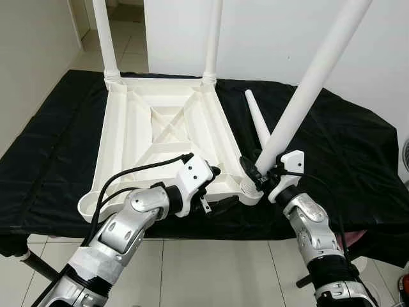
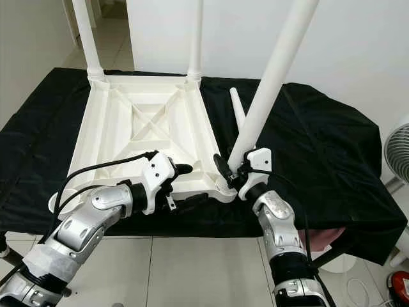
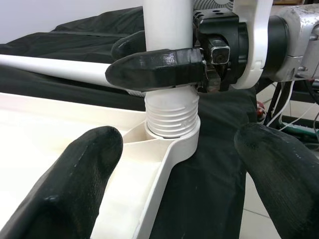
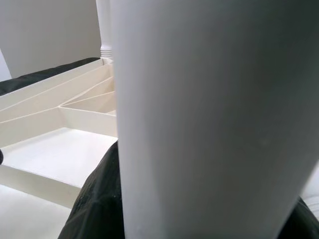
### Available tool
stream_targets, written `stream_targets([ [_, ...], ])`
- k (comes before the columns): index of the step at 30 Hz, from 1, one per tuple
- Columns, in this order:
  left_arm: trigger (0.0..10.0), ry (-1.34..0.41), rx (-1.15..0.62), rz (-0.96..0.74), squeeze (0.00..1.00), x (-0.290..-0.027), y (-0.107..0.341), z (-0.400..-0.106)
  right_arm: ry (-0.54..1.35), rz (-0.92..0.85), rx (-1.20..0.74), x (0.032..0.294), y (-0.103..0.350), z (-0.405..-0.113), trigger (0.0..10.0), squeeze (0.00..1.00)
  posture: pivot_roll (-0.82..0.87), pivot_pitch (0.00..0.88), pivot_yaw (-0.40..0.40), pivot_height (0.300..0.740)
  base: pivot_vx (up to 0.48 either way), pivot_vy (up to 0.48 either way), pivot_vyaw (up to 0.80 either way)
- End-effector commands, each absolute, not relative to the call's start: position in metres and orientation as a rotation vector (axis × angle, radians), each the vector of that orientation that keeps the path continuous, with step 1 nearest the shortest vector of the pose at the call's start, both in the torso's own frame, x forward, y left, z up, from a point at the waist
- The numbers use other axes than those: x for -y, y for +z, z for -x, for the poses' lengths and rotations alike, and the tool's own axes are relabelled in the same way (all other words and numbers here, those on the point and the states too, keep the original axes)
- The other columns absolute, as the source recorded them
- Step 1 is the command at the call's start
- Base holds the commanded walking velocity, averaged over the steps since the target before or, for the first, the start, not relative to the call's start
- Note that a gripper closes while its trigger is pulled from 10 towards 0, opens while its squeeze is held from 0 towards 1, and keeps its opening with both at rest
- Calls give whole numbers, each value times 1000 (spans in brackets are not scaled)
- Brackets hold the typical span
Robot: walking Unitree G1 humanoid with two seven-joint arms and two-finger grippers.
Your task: Building children table
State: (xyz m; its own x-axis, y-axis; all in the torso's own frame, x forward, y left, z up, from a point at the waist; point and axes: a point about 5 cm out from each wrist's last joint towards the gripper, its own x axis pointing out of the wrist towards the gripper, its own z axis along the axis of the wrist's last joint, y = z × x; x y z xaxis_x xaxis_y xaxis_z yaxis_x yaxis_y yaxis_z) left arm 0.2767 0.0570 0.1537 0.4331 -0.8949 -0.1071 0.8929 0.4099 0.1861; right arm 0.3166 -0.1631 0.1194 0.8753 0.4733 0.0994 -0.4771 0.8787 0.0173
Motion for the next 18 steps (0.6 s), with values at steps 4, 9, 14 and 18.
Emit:
stream_targets([
  [4, 10000, -1135, 0, -247, 0, -58, 154, -275, 436, -111, -114, 170, 79, -307, 10000, 0, -42, 0, -35, 740, 0, 0, 0],
  [9, 10000, -1134, 1, -248, 0, -59, 155, -275, 419, -139, -131, 171, 75, -306, 10000, 0, -41, 0, -35, 740, 0, 0, 0],
  [14, 10000, -1130, 2, -250, 0, -60, 155, -275, 404, -134, 5, 170, 83, -298, 10000, 0, -36, 0, -35, 740, 0, 0, 0],
  [18, 10000, -1127, 2, -250, 0, -60, 155, -275, 410, -103, 78, 167, 88, -291, 10000, 0, -36, 0, -35, 740, 0, 0, 0],
])
